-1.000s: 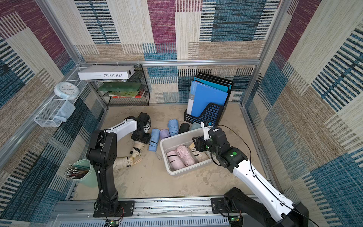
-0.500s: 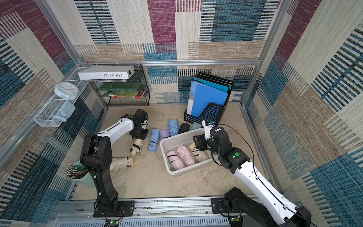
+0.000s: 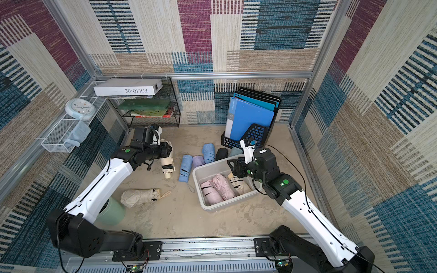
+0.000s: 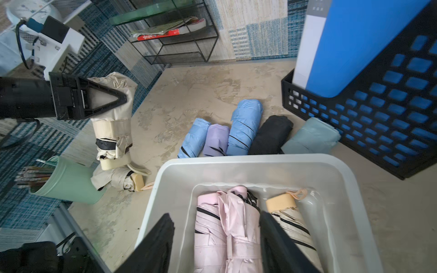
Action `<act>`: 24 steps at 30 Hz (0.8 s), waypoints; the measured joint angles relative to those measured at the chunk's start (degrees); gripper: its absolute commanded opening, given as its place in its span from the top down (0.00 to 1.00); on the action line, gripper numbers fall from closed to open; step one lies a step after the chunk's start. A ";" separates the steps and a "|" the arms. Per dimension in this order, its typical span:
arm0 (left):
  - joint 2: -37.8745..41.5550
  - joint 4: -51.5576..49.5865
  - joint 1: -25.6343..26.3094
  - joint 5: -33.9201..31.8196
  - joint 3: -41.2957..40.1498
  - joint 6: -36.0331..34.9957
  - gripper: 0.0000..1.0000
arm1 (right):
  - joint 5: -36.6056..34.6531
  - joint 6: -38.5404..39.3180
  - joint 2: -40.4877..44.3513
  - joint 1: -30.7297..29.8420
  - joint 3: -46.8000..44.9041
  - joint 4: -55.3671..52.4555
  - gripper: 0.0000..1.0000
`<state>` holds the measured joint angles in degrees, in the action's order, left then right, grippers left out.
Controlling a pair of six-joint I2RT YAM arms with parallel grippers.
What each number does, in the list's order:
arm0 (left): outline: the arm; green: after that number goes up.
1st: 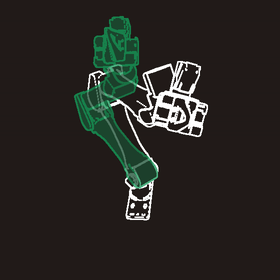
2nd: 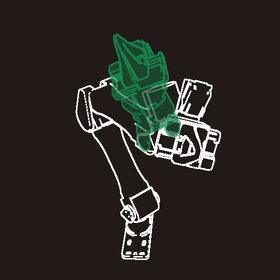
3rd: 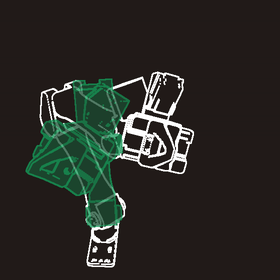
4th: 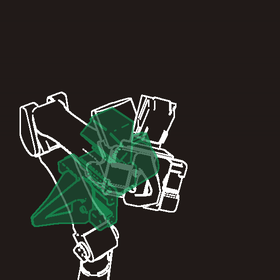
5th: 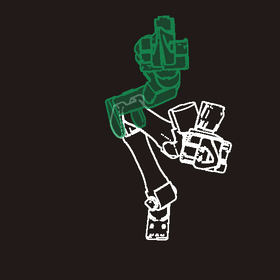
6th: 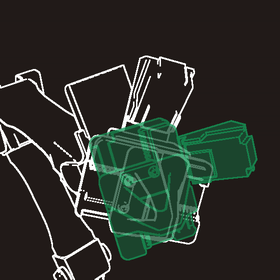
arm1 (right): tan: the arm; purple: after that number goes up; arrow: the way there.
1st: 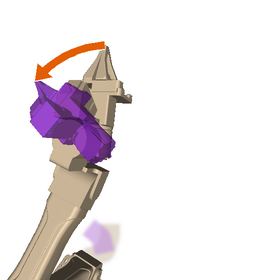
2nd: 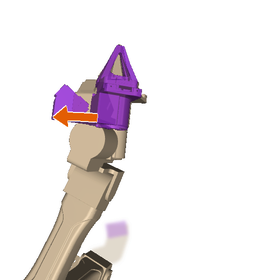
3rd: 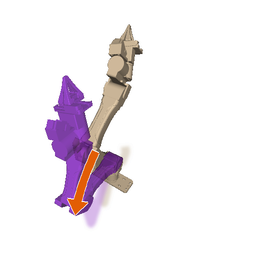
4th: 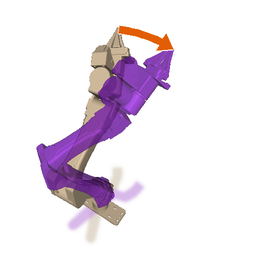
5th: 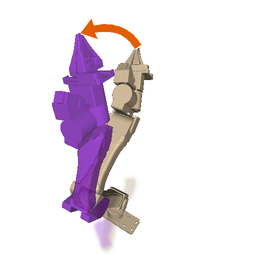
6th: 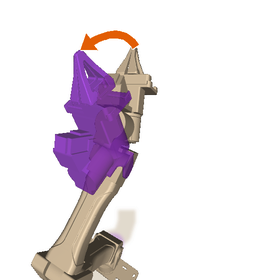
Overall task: Put the umbrella into the storage box
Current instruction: Pick up the umbrella from the center of the board.
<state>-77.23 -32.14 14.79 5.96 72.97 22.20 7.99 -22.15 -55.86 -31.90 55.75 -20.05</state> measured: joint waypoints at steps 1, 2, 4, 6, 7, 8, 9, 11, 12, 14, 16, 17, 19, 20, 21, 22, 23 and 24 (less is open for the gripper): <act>2.03 2.45 0.04 1.77 -1.97 2.45 0.65 | 1.55 -0.55 -0.81 -0.04 0.76 0.79 0.37; 3.72 4.59 0.07 3.28 -3.58 4.81 0.65 | 3.17 -1.11 -1.55 -0.11 1.42 1.70 0.37; 7.30 10.84 0.09 6.14 -8.02 10.19 0.64 | 6.14 -2.91 -2.71 -0.55 2.25 3.61 0.36; 10.08 17.03 0.17 8.48 -12.28 15.63 0.64 | 8.66 -5.46 -3.58 -1.38 2.47 6.10 0.34; 11.32 20.81 0.22 9.75 -14.62 18.64 0.64 | 9.79 -6.84 -3.96 -1.88 2.45 7.34 0.33; 12.24 24.33 0.28 10.95 -16.52 21.53 0.64 | 10.73 -8.07 -4.28 -2.38 2.45 8.59 0.32; 12.79 26.84 0.37 11.89 -17.77 23.54 0.64 | 11.47 -9.16 -4.61 -2.93 2.47 9.84 0.31; 13.75 32.68 0.74 14.14 -19.76 27.80 0.64 | 13.05 -11.04 -5.35 -4.13 2.99 11.91 0.29; 14.08 35.26 0.96 15.30 -20.33 29.40 0.64 | 13.68 -11.67 -5.81 -4.61 3.45 12.96 0.28; 14.40 41.05 1.86 18.14 -21.09 32.13 0.63 | 15.21 -12.92 -6.82 -5.55 4.57 15.02 0.23; 14.40 45.55 2.93 20.98 -21.44 33.46 0.63 | 16.61 -13.79 -7.78 -6.32 5.38 16.81 0.19; 14.34 47.87 3.56 22.93 -21.64 34.21 0.63 | 17.29 -14.32 -8.33 -6.64 5.81 17.53 0.18; 14.03 51.54 4.83 26.34 -21.79 34.75 0.63 | 18.56 -14.84 -9.31 -7.15 6.67 18.27 0.16; 13.88 52.70 5.29 27.63 -21.79 34.80 0.63 | 19.30 -15.08 -9.66 -7.30 7.10 18.36 0.16; 13.66 54.14 5.97 29.27 -21.75 34.99 0.62 | 19.87 -15.30 -9.92 -7.43 7.52 18.51 0.15; 13.42 55.41 6.64 30.80 -21.55 35.23 0.62 | 20.57 -15.52 -10.14 -7.52 7.87 18.78 0.14; 13.20 56.28 7.17 31.74 -21.27 35.23 0.62 | 21.14 -15.74 -10.23 -7.52 8.09 19.17 0.14; 12.90 57.27 7.98 32.76 -20.79 35.21 0.62 | 21.77 -16.04 -10.32 -7.54 8.20 19.63 0.14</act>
<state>-64.34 25.12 22.76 38.72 52.18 57.41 29.76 -38.20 -66.17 -39.44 63.94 -0.43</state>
